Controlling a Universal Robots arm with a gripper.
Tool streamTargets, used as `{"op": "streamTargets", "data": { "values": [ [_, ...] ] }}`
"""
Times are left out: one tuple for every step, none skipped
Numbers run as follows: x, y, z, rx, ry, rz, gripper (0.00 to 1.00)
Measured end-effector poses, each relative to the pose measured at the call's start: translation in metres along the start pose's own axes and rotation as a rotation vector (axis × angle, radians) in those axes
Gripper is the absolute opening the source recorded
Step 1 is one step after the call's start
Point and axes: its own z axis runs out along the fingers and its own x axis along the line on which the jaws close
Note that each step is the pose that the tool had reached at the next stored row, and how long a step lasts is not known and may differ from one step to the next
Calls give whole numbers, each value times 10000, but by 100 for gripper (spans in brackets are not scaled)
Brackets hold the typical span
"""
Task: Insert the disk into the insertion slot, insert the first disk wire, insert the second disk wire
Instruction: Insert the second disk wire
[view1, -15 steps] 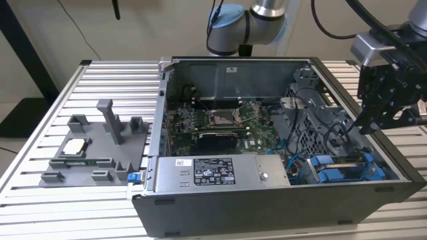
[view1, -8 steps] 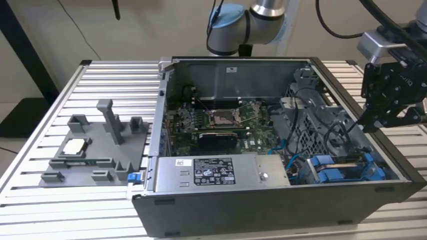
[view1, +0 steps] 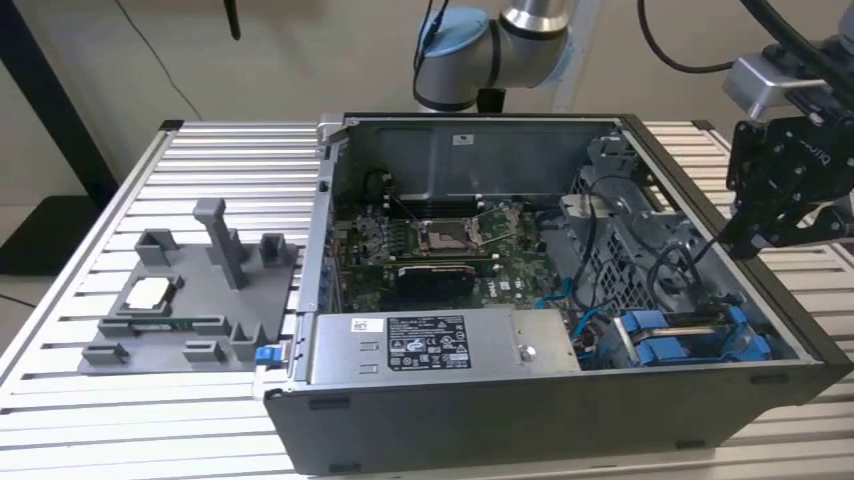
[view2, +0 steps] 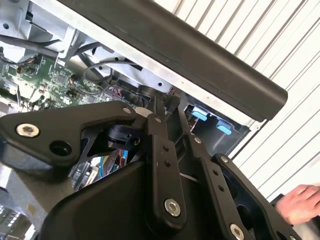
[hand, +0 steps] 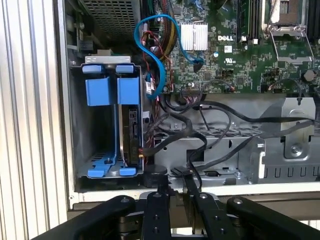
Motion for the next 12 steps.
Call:
{"op": "streamTargets", "data": {
  "values": [
    [-1,-11,-6,-46,0,3,27],
    [-3,-23,-15,-112,2,8,27],
    [-4,-40,-21,-194,6,14,27],
    [-5,-61,-20,-268,7,19,27],
    [-5,-86,-19,-328,8,24,27],
    [-4,-115,-19,-380,7,27,27],
    [-4,-147,-18,-422,1,30,27],
    [-2,-178,-16,-457,-11,32,27],
    [1,-205,-16,-487,-35,35,27],
    [4,-220,-14,-514,-66,38,27],
    [7,-221,-14,-531,-69,38,27],
    [7,-221,-14,-531,-70,39,27]
  ]
}}
